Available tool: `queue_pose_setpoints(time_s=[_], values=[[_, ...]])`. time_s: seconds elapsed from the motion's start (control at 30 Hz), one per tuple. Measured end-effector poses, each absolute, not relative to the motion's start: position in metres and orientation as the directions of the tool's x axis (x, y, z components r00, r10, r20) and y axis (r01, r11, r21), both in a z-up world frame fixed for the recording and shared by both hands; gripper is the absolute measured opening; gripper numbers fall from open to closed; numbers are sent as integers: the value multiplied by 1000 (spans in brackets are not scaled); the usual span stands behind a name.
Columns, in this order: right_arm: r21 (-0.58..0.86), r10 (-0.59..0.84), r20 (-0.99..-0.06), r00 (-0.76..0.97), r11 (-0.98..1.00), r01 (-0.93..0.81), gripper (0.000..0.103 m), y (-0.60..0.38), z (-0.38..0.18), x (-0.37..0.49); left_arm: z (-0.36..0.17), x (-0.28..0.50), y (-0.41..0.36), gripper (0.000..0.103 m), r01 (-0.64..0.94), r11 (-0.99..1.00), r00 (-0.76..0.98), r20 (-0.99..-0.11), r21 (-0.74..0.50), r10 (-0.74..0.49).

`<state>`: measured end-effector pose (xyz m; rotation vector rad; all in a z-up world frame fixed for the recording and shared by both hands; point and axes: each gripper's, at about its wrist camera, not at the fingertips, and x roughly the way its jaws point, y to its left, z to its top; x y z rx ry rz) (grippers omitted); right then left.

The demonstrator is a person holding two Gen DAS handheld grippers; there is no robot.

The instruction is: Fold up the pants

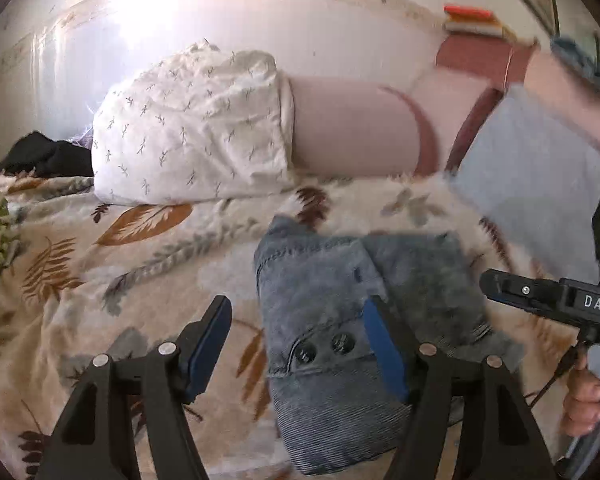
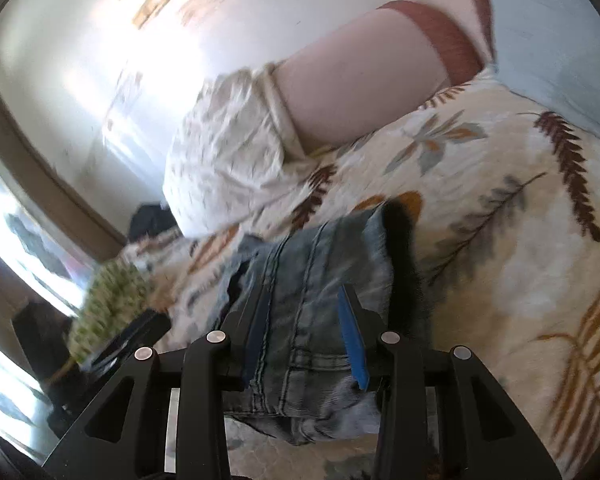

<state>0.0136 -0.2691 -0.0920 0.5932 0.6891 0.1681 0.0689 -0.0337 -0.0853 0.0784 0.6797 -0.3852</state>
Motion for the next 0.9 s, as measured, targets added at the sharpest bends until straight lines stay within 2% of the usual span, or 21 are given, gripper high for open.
queue_pose_setpoints(time_s=[0.07,0.13,0.2,0.33,0.53,0.9], values=[[541,340,-584,738,840,41,36,-252,-103,22,-95,68,-42,77,384,923,704,-645,-6,-297],[518,331,-616,715,854,51,36,-243,-115,27,-104,71,-46,87,365,931,709,-656,25,-260],[505,316,-645,696,860,77,36,-239,-127,33,-111,72,-46,89,362,932,707,-658,21,-259],[502,296,-667,684,857,119,36,-244,-141,42,-123,77,-44,103,331,943,710,-670,43,-219],[497,291,-733,614,847,191,44,-250,-165,59,-142,83,-49,103,319,946,691,-696,52,-195],[521,319,-726,610,833,184,57,-251,-168,62,-161,103,-49,103,326,945,612,-762,1,-211]])
